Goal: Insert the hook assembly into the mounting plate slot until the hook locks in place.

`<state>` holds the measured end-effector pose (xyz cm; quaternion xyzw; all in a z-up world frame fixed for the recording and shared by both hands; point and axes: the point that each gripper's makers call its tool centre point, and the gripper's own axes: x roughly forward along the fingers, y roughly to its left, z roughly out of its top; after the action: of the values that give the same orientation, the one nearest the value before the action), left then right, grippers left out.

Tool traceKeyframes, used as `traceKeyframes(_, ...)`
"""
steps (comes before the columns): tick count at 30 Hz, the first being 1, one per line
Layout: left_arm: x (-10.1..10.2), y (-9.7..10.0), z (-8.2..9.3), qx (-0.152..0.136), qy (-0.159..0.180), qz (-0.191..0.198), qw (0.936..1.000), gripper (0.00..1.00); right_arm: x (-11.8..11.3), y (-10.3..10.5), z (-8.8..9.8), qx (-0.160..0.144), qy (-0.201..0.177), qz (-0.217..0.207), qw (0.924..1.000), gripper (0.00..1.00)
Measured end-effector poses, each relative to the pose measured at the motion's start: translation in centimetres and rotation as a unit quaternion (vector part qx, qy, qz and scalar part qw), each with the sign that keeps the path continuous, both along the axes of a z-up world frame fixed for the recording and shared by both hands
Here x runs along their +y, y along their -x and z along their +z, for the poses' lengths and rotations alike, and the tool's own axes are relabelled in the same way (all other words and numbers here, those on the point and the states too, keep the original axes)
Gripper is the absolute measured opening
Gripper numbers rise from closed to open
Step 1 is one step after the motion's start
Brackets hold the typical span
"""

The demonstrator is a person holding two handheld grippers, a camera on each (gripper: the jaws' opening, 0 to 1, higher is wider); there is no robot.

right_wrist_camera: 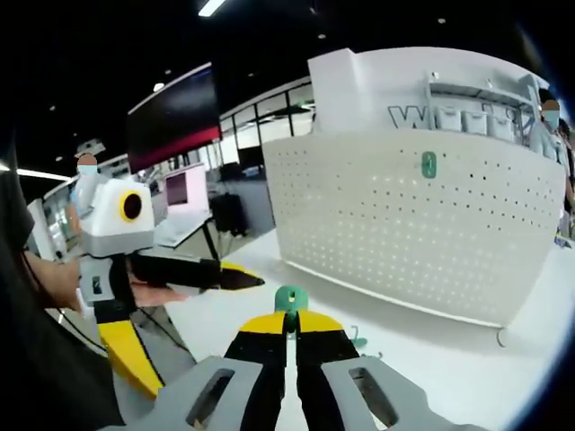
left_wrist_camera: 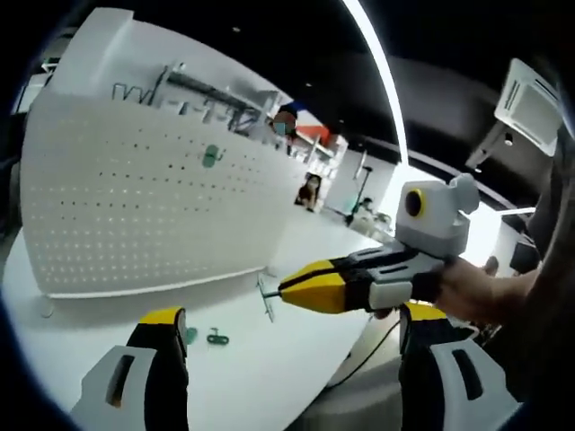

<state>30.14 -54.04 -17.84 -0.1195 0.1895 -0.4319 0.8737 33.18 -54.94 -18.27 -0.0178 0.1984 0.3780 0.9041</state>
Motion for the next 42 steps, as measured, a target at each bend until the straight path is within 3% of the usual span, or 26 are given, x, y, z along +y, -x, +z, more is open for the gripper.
traceKeyframes(7,-0.3,0.8,0.3,0.001,0.001,-0.014,0.9999,1.0,-0.1,-1.0,0.3,-0.008,0.002,-0.005,1.0,0.0)
traceKeyframes(12,0.5,0.6,0.6,-0.014,-0.018,0.006,0.9997,1.0,-0.4,-2.1,0.8,-0.023,-0.001,-0.02,0.9995,0.0)
traceKeyframes(15,0.8,0.5,0.8,-0.023,-0.025,0.013,0.9993,1.0,-1.2,-3.4,0.0,-0.032,0.014,-0.039,0.9986,0.0)
traceKeyframes(19,1.2,0.3,0.9,-0.013,-0.013,0.013,0.9998,1.0,-2.0,-4.5,0.2,-0.047,0.014,-0.059,0.997,0.0)
traceKeyframes(28,2.2,-0.5,1.3,-0.014,-0.009,0.033,0.9993,1.0,-4.2,-7.2,2.9,-0.117,0.009,-0.122,0.9856,0.0)
traceKeyframes(42,2.8,-1.2,1.4,-0.011,-0.01,0.041,0.999,1.0,-7.0,-11.4,4.9,-0.156,0.006,-0.171,0.9727,0.0)
